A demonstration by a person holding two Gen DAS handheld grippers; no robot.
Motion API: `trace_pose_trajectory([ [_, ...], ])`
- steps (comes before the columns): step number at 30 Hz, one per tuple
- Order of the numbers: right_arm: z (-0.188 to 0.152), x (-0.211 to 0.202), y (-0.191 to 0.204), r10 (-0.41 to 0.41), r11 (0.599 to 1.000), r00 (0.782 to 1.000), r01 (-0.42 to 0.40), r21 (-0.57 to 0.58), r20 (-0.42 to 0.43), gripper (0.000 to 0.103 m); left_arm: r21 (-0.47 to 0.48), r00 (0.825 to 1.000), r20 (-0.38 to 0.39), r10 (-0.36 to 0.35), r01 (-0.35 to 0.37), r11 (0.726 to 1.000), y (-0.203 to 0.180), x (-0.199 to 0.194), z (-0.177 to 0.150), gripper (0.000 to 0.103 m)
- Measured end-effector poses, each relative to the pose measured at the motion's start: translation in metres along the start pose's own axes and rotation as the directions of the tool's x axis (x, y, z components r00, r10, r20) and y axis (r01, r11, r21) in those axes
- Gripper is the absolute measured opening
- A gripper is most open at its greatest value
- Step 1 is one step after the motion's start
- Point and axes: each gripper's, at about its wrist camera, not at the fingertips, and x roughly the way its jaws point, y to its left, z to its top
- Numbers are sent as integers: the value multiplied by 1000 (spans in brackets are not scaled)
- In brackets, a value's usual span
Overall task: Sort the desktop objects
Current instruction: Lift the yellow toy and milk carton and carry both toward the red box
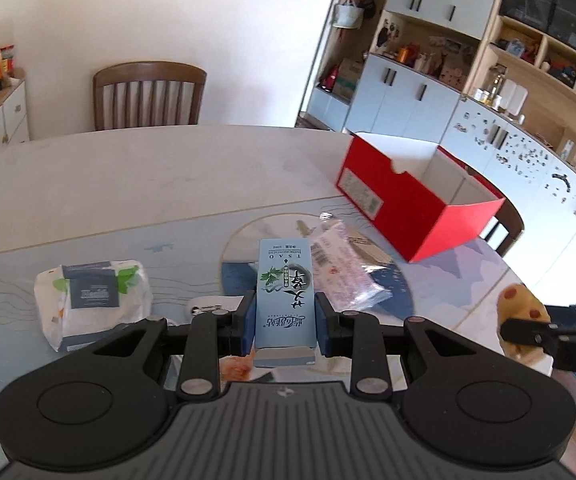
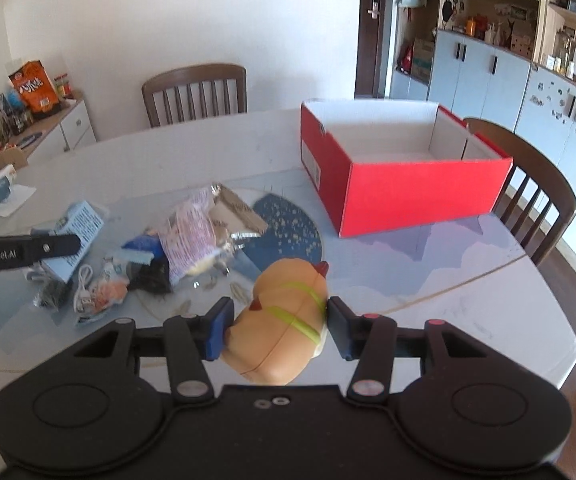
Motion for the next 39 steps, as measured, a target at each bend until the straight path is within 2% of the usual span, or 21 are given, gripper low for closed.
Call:
trace_pose_trajectory([
  [8,14,-12,-7,28,999,999,-28,-15,22,50,37,1000,-6,-19,19,999,-28,-11,4,28],
  [17,37,-4,-36,72,996,997,-69,-63,39,50,29,1000,13,8,-9,1000,-68,-1,21,28],
  [24,66,8,-78,121,987,991,-114,-109,56,50,27,999,44,13,-14,1000,-121,30,46,28],
  [39,125,49,-167,193,969,979,-179,-169,70,50,49,999,50,18,-21,999,-216,105,97,28],
])
